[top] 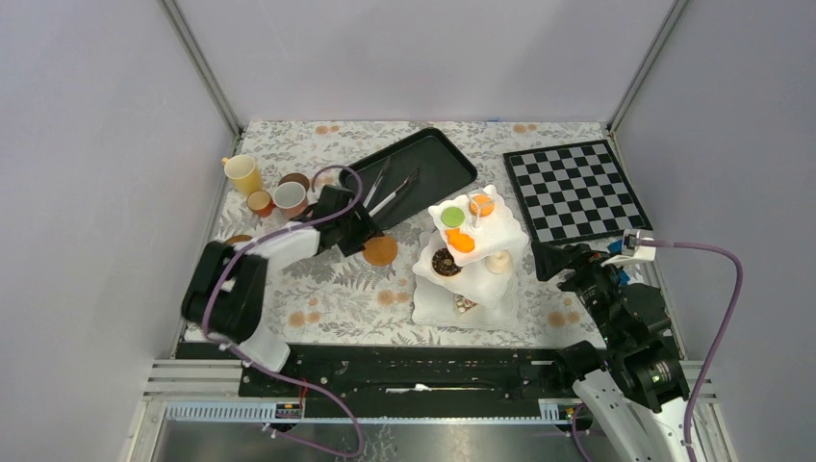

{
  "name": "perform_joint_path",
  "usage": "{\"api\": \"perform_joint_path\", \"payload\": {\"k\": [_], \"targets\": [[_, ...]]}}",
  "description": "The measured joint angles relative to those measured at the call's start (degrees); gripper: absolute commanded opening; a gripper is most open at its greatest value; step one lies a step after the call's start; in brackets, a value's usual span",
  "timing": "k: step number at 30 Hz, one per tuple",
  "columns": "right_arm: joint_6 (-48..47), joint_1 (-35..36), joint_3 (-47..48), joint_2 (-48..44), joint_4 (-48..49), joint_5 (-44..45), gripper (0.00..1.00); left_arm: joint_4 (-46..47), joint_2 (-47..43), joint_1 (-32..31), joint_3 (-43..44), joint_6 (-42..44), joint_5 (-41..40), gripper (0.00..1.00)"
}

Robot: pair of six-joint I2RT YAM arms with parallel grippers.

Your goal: Serve the afternoon tea

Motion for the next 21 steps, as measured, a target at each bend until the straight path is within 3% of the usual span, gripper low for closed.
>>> {"api": "perform_joint_path", "payload": {"k": [4, 10, 16, 21], "targets": [[0.2, 0.0, -0.1, 0.0, 0.0, 0.0, 0.98, -8.4, -12.6, 0.2, -0.7, 5.1, -5.1, 0.97], [0.5, 0.0, -0.8, -0.1, 0.0, -0.1, 0.98, -20.0, -26.8, 2.0, 6.3, 10.7, -17.6, 0.99], [0.6, 0.0, -1.0, -0.3, 0.2, -0.1, 0.98, -29.3, -24.7, 10.2, 9.5, 5.0, -22.7, 0.99], [0.6, 0.0, -1.0, -0.3, 0.2, -0.1, 0.98, -29.9, -16.7, 11.1, 8.9, 0.2, -25.5, 0.98]]}}
